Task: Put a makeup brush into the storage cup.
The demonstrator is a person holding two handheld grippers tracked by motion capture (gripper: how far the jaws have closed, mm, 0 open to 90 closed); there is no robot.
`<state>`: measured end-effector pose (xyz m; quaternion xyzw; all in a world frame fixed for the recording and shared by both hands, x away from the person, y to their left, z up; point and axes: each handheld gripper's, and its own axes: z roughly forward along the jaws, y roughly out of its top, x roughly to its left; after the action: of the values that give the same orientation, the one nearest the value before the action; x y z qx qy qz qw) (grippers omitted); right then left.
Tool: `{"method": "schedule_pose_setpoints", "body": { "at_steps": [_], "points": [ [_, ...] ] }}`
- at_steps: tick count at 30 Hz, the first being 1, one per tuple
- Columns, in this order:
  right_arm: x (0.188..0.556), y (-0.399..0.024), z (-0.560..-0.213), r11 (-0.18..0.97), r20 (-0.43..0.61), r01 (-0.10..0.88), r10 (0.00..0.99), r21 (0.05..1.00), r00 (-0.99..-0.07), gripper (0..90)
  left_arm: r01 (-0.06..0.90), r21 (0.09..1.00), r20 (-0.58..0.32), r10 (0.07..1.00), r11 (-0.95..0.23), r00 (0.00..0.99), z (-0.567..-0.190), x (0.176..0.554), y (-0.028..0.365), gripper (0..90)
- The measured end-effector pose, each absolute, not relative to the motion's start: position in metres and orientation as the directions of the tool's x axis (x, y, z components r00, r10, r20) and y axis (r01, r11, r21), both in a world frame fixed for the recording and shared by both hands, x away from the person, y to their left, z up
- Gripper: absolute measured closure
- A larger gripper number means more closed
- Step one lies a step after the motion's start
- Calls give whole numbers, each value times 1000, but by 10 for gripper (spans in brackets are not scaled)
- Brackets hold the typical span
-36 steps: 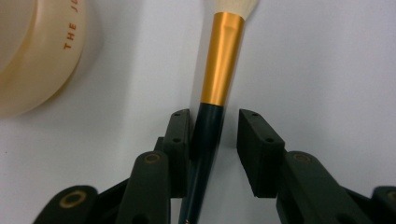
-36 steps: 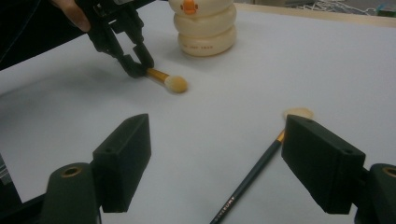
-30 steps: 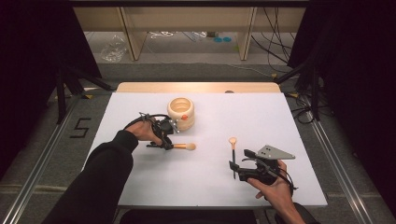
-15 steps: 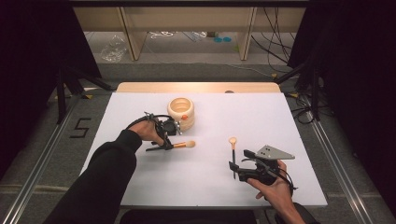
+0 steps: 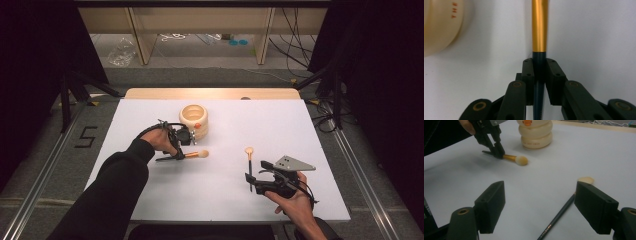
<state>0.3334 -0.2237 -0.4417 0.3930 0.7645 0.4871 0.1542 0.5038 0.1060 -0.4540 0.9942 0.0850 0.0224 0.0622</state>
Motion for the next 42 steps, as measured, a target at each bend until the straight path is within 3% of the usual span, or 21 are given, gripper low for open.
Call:
{"method": "schedule_pose_setpoints", "body": {
  "at_steps": [14, 31, 32, 35, 42],
  "points": [
    [334, -224, -443, 204, 155, 445, 747, 872, -647, 257, 190, 266, 62, 214, -945, 975, -429, 498, 122, 784],
    [335, -224, -443, 205, 150, 440, 748, 874, -647, 257, 258, 443, 25, 300, -858, 954, -408, 493, 131, 784],
    [335, -224, -443, 206, 150, 441, 748, 874, -647, 257, 296, 502, 2, 343, -813, 939, -407, 490, 131, 784],
    [335, -224, -444, 213, 129, 423, 752, 881, -647, 257, 319, 566, -19, 375, -760, 927, -403, 489, 132, 784],
    [335, -224, -444, 212, 131, 425, 752, 880, -646, 257, 308, 612, -3, 388, -728, 922, -391, 496, 145, 784]
  ]
}}
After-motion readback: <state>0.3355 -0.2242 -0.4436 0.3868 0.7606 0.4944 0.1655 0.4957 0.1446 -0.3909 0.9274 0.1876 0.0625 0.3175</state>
